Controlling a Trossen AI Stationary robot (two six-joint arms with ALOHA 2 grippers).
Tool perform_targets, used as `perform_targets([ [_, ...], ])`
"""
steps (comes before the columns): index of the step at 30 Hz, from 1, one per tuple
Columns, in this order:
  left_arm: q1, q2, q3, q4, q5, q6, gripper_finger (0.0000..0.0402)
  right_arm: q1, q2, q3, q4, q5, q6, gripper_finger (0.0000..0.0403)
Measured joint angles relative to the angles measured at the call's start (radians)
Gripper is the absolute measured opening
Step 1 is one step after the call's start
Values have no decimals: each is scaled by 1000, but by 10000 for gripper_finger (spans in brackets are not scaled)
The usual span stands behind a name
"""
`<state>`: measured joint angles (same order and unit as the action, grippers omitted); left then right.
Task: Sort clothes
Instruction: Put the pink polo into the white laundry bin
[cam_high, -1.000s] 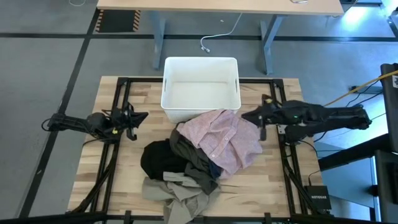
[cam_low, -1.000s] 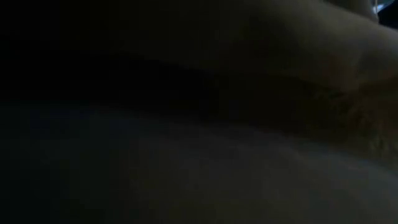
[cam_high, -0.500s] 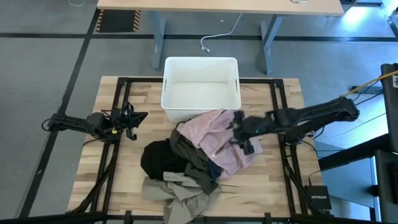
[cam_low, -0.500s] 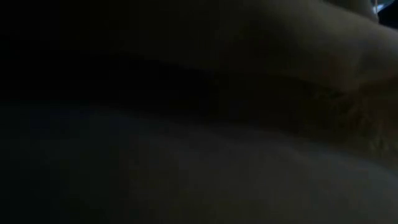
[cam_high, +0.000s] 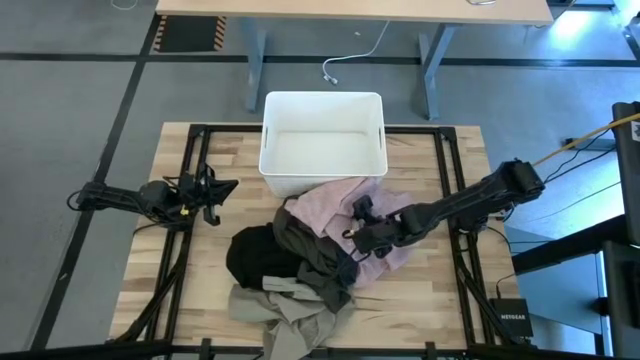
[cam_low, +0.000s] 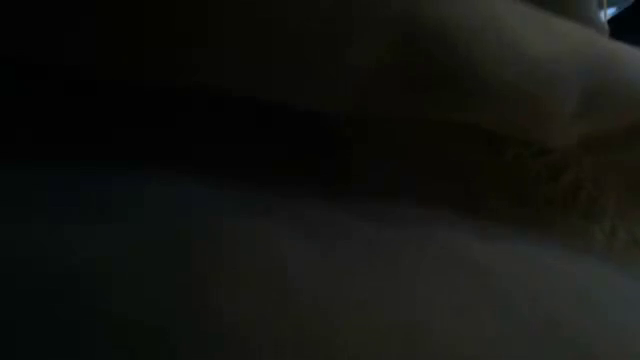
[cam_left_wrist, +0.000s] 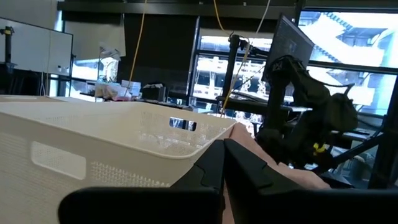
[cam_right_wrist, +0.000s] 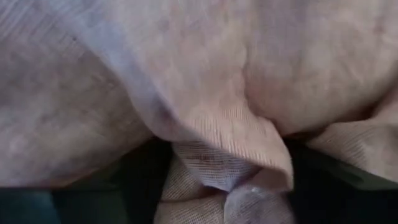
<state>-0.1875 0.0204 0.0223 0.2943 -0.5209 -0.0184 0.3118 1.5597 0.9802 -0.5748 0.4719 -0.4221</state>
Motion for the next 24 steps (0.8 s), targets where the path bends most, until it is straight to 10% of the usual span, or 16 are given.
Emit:
perform_targets([
  [9, 0, 0, 0, 2, 0, -35, 4, 3, -47, 3, 26, 2, 2, 30],
  [24, 0, 0, 0, 0, 0, -116, 4, -28, -397, 305, 108, -41, -18, 21],
])
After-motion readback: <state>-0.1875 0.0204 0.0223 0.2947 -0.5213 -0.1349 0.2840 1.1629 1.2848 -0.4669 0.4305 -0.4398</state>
